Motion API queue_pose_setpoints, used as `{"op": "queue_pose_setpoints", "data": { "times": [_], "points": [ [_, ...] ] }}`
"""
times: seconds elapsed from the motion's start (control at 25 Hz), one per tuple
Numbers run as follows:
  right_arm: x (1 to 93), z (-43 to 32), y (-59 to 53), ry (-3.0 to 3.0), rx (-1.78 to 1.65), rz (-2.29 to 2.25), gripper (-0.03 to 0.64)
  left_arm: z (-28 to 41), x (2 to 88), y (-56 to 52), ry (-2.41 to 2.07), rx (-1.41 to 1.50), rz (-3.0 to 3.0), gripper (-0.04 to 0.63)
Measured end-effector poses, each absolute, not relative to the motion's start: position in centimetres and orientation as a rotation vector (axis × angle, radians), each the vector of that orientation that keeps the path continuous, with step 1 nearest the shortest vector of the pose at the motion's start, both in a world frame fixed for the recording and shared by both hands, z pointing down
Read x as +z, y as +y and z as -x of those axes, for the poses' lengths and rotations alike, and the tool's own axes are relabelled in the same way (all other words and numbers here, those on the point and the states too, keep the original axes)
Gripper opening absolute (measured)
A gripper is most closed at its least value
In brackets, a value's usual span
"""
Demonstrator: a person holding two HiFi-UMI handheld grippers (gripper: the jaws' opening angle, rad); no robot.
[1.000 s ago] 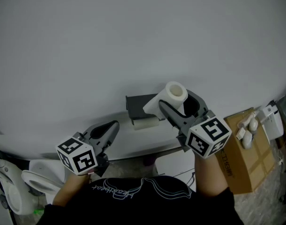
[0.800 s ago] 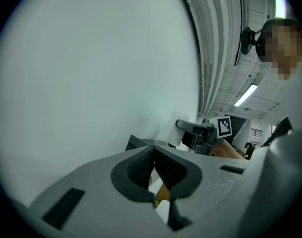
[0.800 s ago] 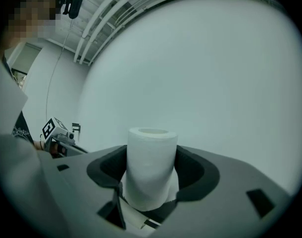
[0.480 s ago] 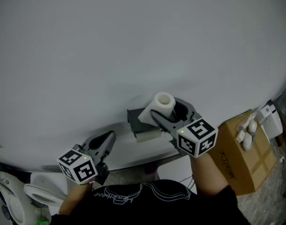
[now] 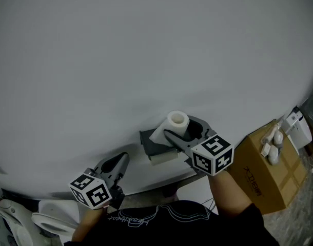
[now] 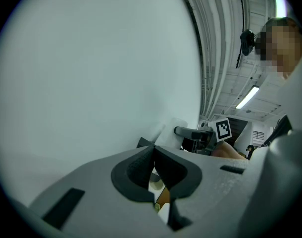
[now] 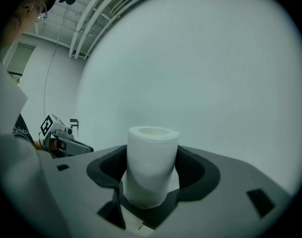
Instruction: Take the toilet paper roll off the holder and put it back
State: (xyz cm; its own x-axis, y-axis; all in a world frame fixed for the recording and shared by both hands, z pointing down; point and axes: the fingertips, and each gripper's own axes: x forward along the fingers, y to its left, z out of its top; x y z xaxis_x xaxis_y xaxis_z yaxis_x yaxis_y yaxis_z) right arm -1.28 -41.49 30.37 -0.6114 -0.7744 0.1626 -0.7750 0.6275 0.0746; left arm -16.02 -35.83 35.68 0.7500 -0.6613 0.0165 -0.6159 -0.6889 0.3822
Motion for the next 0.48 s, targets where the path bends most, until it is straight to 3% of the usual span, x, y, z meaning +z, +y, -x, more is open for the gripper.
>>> {"op": "queue_pose_setpoints", "data": {
  "times": [0.48],
  "points": [
    [28.5, 0.6, -39.8, -2.737, -0.127, -1.337, 0.359, 16.3, 34.4, -34.8, -1.016, -0.200, -2.597, 0.005]
  ]
}}
